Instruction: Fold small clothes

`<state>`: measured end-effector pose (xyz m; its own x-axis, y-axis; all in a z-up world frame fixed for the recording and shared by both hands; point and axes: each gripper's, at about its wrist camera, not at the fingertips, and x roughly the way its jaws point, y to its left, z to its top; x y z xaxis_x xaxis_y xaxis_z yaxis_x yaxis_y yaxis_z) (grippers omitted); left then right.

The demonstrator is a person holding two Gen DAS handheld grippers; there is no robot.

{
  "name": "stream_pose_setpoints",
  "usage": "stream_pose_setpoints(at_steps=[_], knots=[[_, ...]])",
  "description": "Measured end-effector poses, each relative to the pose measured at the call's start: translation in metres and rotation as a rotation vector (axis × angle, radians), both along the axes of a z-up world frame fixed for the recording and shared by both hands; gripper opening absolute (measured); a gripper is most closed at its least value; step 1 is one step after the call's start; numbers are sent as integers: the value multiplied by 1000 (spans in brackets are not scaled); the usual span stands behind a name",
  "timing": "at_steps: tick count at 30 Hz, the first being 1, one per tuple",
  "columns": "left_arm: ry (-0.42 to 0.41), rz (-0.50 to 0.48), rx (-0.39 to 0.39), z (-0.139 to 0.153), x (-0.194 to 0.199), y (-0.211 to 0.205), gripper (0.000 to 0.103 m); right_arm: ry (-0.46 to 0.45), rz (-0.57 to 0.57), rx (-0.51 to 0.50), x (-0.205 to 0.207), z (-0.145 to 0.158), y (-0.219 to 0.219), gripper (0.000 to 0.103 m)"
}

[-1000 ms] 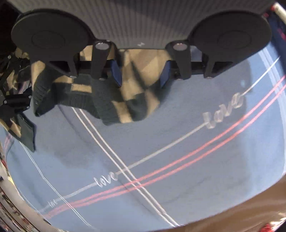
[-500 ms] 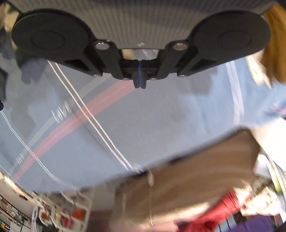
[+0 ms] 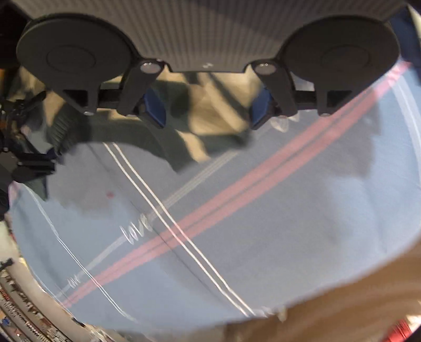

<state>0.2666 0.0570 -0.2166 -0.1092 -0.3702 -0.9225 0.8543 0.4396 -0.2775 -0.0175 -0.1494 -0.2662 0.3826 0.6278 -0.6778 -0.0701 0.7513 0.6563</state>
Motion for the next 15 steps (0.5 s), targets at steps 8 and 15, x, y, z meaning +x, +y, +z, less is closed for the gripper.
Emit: stream_pose_setpoints(at_steps=[8,15], knots=[[-109,-37,37,3,-11,5,8,125,-85,29,0,44,-27,16],[-267,178,-21,43,57,-14,7,-20,-75,-324,120,114,-109,15]])
